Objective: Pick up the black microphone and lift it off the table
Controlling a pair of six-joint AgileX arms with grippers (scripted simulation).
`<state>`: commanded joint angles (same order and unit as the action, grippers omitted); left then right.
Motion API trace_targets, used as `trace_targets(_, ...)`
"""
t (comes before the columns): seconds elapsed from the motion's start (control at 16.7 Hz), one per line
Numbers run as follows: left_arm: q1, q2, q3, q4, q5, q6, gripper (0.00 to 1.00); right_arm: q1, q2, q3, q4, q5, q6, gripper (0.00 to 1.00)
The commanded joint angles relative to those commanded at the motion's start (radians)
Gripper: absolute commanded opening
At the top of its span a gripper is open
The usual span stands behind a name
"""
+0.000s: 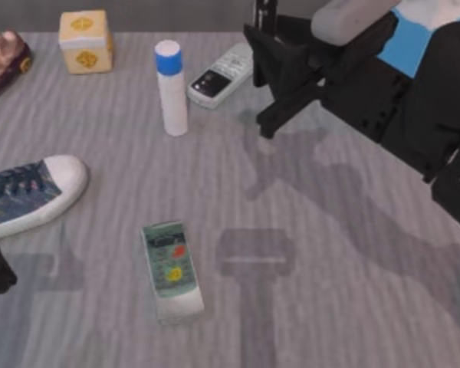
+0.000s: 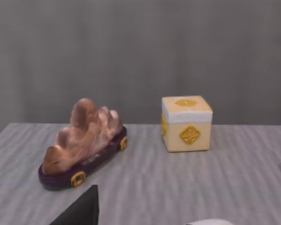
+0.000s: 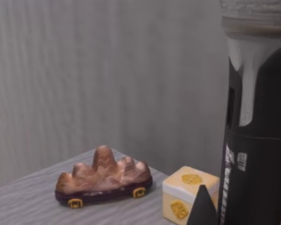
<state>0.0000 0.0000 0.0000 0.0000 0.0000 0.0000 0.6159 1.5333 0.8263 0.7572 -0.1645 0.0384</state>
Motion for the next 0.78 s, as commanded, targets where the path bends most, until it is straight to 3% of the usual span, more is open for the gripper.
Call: trace_targets(0.78,-0.001,0.002,0.002,0.001,0.001,0.000,1.00,0.011,-0.011,-0.005,-0.002,0.011,0.001,0.00)
